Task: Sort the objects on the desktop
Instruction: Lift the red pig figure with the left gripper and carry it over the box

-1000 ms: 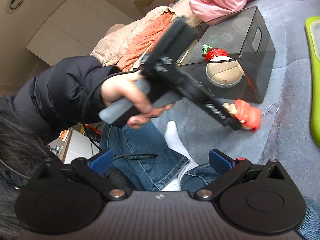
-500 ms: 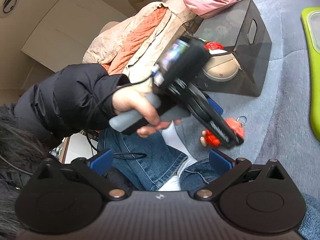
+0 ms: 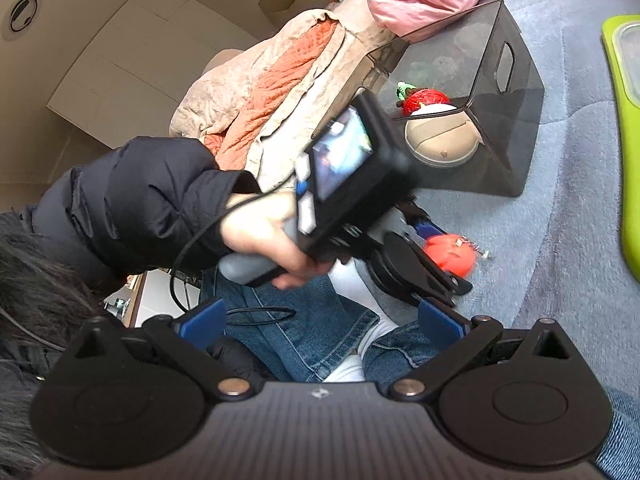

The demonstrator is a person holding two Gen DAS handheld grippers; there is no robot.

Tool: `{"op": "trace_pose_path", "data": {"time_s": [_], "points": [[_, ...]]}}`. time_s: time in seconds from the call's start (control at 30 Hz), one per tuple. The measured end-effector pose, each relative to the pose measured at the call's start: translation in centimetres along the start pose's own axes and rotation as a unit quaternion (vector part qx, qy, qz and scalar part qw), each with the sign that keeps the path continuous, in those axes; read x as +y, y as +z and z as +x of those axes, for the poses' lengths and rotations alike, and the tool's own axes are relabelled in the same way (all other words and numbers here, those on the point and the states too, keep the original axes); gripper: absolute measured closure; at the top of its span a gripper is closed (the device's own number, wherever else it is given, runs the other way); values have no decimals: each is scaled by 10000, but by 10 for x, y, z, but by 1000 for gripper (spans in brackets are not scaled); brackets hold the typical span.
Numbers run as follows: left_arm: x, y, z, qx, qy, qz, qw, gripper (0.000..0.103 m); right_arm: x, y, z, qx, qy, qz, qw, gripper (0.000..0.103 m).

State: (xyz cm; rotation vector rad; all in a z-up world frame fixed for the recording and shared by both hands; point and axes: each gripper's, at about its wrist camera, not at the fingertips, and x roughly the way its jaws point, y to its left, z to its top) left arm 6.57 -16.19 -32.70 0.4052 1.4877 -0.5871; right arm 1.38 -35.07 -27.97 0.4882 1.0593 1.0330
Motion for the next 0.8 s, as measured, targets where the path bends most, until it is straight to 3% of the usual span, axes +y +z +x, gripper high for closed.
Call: {"op": "trace_pose_path", "data": {"time_s": [0.07,0.1,0.17,0.23,0.33,0.43,0.8], "points": [[3,-3,-11,-73,-80,-41,9999,46,0,0,0,7,-6,8,10000,0],[11,-2,-25,-143,-353,-325,9987,46,0,-1,0,11,-10,11,10000,0],[27,1,-52,-366,-916,-928,9908,46,0,0,0,24,-25,21,10000,0],[43,11,-79,-788,-1179,-1330,9809,46,0,0,1,52,-36,14,10000,0],[73,35,-107,-1400,-1206,-1817,9658,46,2,1,3,84,-49,-18,10000,0],[108,74,-95,-1646,-1198,-2456,9477,46,3,1,3,92,-84,5,9999,0],[160,132,14,-856,-776,-3709,9215,46,-2,1,0,50,-33,73,10000,0]]}}
